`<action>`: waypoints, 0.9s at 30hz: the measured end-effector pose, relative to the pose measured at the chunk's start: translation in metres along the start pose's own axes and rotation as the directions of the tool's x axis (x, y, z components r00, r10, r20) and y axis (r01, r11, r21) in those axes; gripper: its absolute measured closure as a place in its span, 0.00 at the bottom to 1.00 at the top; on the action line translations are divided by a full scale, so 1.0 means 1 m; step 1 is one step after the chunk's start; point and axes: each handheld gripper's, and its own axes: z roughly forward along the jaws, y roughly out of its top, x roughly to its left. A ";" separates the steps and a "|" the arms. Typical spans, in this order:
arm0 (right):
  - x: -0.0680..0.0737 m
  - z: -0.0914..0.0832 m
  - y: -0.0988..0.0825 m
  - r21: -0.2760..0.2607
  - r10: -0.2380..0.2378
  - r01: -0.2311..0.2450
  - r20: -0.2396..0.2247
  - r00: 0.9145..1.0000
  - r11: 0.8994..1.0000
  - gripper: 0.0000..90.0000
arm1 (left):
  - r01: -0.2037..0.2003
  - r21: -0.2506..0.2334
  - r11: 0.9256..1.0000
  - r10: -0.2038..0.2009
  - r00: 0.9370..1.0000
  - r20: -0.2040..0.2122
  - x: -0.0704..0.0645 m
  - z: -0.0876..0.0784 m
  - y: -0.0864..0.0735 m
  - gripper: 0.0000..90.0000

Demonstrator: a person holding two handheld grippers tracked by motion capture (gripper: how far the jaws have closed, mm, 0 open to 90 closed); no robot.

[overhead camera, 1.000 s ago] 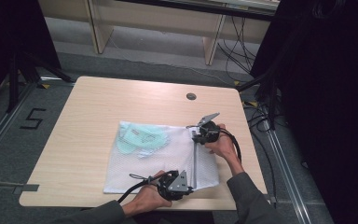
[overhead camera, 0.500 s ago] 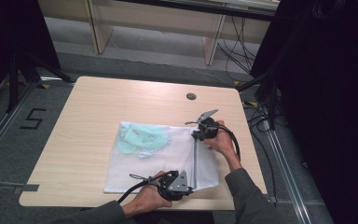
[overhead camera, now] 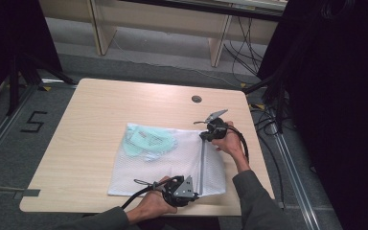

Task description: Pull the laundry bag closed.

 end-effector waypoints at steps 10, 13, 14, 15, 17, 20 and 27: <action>-0.008 -0.007 -0.009 0.042 0.005 -0.005 -0.013 1.000 0.999 0.95 | 0.024 0.004 1.000 -0.024 1.000 -0.006 0.004 -0.002 -0.001 0.97; -0.011 -0.009 -0.014 0.079 -0.021 0.022 -0.014 1.000 0.997 0.95 | 0.026 0.001 1.000 -0.026 1.000 -0.011 0.006 -0.003 -0.001 0.97; -0.011 -0.009 -0.015 0.076 -0.013 0.014 -0.011 1.000 0.997 0.95 | 0.026 0.001 1.000 -0.026 1.000 -0.011 0.006 -0.003 -0.001 0.97; -0.011 -0.010 -0.015 0.076 -0.014 0.015 -0.010 1.000 0.997 0.95 | 0.028 0.002 1.000 -0.028 1.000 -0.008 0.006 -0.003 -0.001 0.97; -0.011 -0.010 -0.014 0.081 -0.029 0.029 -0.005 1.000 0.996 0.95 | 0.025 0.003 1.000 -0.025 1.000 -0.008 0.006 -0.003 -0.001 0.97; -0.009 -0.008 -0.014 0.089 -0.062 0.062 -0.003 0.998 0.994 0.96 | 0.008 0.007 1.000 -0.008 1.000 -0.008 0.006 -0.003 -0.001 0.97; -0.009 -0.004 -0.011 0.062 -0.127 0.124 0.043 0.991 0.990 0.96 | 0.015 0.005 1.000 -0.015 1.000 -0.011 0.007 -0.003 -0.002 0.97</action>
